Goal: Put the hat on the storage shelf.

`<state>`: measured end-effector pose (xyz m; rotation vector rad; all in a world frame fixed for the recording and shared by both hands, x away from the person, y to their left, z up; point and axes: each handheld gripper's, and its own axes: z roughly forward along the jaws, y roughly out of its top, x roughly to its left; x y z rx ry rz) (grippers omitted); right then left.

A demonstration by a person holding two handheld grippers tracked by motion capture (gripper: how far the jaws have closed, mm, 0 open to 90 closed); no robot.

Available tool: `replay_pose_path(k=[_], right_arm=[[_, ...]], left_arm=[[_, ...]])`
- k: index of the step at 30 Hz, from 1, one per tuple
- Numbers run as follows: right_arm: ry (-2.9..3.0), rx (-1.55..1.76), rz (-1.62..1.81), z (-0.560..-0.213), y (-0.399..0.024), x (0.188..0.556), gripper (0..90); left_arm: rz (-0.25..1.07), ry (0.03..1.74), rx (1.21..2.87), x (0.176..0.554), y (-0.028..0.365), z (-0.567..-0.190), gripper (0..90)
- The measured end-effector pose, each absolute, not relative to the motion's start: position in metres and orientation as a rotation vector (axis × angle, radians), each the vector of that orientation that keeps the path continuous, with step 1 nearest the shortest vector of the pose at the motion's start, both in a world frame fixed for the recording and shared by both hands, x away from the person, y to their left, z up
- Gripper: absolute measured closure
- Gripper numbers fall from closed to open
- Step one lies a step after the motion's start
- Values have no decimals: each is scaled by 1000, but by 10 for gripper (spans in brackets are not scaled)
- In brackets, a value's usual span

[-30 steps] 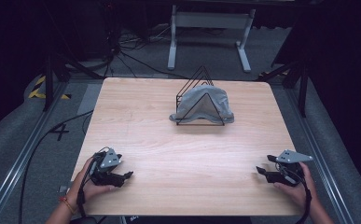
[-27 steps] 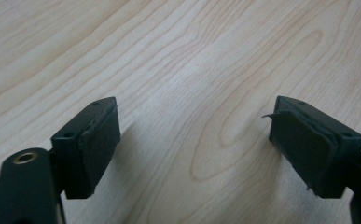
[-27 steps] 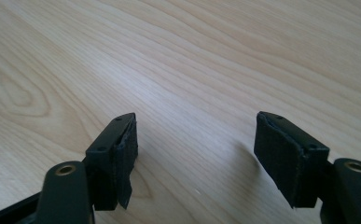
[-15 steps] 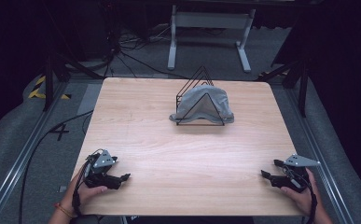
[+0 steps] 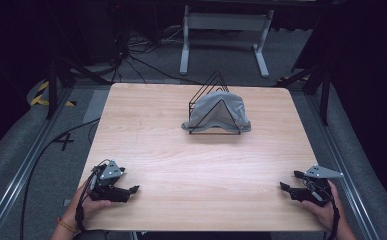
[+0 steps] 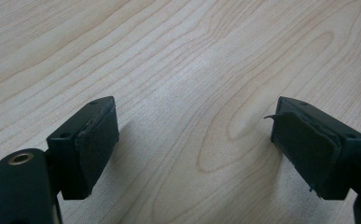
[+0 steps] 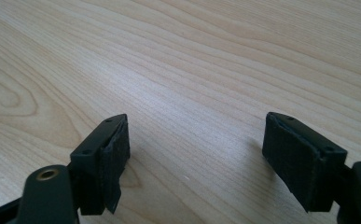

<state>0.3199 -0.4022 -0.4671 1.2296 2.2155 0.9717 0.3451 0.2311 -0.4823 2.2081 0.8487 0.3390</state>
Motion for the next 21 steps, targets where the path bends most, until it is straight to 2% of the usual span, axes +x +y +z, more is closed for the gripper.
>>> replay_pose_path(k=[21], right_arm=[[2203, 1241, 974, -467, -402, 321, 228]], left_arm=[[339, 851, 2206, 345, 231, -482, 151]])
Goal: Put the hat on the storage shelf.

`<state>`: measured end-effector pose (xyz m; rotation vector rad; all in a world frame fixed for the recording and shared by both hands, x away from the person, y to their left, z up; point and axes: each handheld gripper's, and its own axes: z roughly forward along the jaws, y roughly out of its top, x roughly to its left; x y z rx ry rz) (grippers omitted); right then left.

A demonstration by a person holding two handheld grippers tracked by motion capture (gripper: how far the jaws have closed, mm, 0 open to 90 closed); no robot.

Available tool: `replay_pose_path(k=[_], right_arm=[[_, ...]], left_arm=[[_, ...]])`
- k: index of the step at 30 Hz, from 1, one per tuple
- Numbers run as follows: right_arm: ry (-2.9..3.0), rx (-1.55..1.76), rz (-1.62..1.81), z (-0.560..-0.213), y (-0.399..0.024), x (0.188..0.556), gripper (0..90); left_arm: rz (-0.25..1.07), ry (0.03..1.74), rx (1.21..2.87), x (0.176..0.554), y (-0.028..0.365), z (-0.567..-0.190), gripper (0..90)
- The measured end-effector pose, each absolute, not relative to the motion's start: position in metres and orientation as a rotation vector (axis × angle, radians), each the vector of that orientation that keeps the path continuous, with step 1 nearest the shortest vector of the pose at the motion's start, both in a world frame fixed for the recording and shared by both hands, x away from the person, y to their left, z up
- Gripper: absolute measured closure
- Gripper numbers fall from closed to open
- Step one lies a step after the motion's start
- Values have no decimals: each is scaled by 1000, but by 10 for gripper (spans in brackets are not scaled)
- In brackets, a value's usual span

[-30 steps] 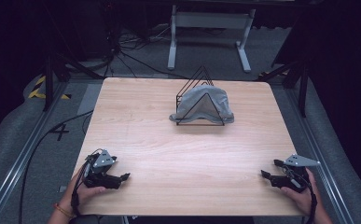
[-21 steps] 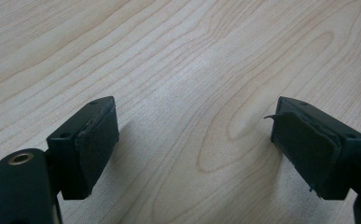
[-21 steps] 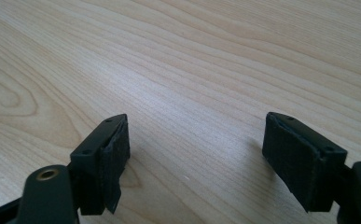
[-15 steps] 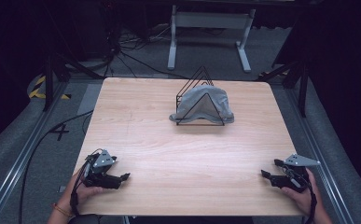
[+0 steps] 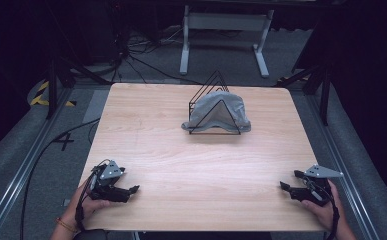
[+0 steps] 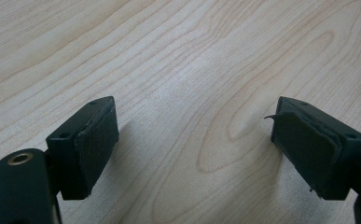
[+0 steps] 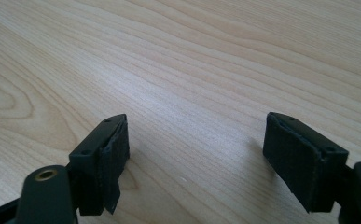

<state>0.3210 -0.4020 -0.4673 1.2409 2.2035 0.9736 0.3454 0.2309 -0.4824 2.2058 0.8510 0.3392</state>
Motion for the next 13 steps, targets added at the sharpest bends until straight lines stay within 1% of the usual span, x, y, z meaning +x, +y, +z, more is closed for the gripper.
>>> replay_pose_path(k=[13], right_arm=[[2208, 1236, 967, -467, -402, 321, 228]], left_arm=[[340, 849, 2216, 346, 231, -482, 145]])
